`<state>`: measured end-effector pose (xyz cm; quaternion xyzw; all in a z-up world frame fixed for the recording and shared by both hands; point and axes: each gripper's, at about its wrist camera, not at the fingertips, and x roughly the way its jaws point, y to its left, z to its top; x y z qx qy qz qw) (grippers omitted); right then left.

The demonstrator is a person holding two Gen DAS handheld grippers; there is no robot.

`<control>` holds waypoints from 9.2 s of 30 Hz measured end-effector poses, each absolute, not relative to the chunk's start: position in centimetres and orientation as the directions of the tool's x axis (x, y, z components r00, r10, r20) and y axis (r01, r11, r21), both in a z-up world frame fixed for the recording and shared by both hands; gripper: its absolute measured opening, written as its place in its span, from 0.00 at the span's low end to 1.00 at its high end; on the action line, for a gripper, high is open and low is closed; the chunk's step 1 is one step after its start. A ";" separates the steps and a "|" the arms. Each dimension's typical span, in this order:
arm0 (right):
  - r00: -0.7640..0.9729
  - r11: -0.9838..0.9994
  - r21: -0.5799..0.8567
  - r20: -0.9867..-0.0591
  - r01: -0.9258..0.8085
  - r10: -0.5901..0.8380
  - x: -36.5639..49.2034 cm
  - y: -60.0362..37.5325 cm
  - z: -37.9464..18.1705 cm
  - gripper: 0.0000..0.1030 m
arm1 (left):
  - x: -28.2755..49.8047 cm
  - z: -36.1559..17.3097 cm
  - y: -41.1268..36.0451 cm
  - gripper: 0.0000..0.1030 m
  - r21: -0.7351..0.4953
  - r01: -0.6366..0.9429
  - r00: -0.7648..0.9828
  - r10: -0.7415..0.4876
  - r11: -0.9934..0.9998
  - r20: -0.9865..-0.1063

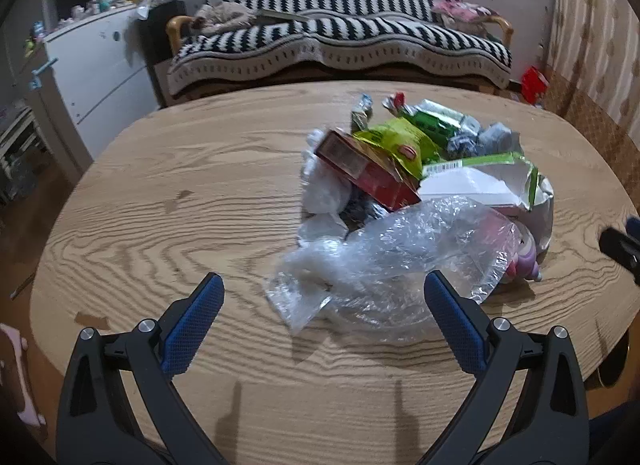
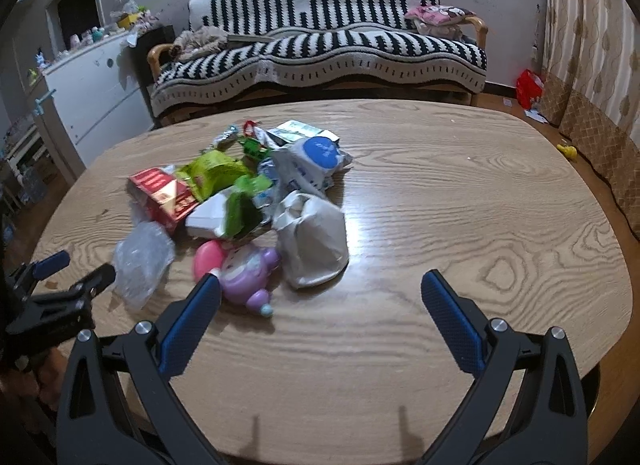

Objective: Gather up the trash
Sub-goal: 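Grasp the clear plastic bag with the left tool while the right tool grasps the white paper bag, then carry both bags over the black bin and open both tools to drop them, then swing both tools back over the trash pile on the table, then grasp the white tissue with the left tool while the right tool grasps the pink-purple toy, then carry both items over the bin and open the left tool to drop the tissue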

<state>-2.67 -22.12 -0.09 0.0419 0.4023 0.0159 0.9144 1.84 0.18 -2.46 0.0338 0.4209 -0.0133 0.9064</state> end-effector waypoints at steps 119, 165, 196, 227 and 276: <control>0.524 0.447 0.352 -0.774 0.823 -0.356 -30.4 -68.6 -7.0 0.82 | -9.8 -3.1 -51.7 0.90 -0.203 0.861 0.170 -0.639 0.467 -0.750; 0.516 0.942 0.221 -0.793 -0.252 0.324 4.1 -17.0 -5.6 0.83 | 10.9 -4.9 5.0 0.79 0.002 0.131 0.579 -0.075 0.991 -0.812; 0.571 0.934 0.163 -0.754 -0.318 0.326 0.6 -17.6 -3.5 0.49 | 8.1 3.6 6.5 0.05 -0.117 0.020 0.743 -0.093 0.993 -0.663; 0.598 0.732 0.242 -0.754 0.636 -0.271 -25.2 -63.0 -6.5 0.50 | -6.7 0.1 -40.6 0.05 -0.128 0.799 0.334 -0.612 0.587 -0.716; 0.512 0.576 0.295 -0.820 0.763 -0.257 -29.9 -68.4 -10.1 0.55 | -12.5 -8.1 -56.3 0.81 -0.204 0.925 0.041 -0.619 0.319 -0.784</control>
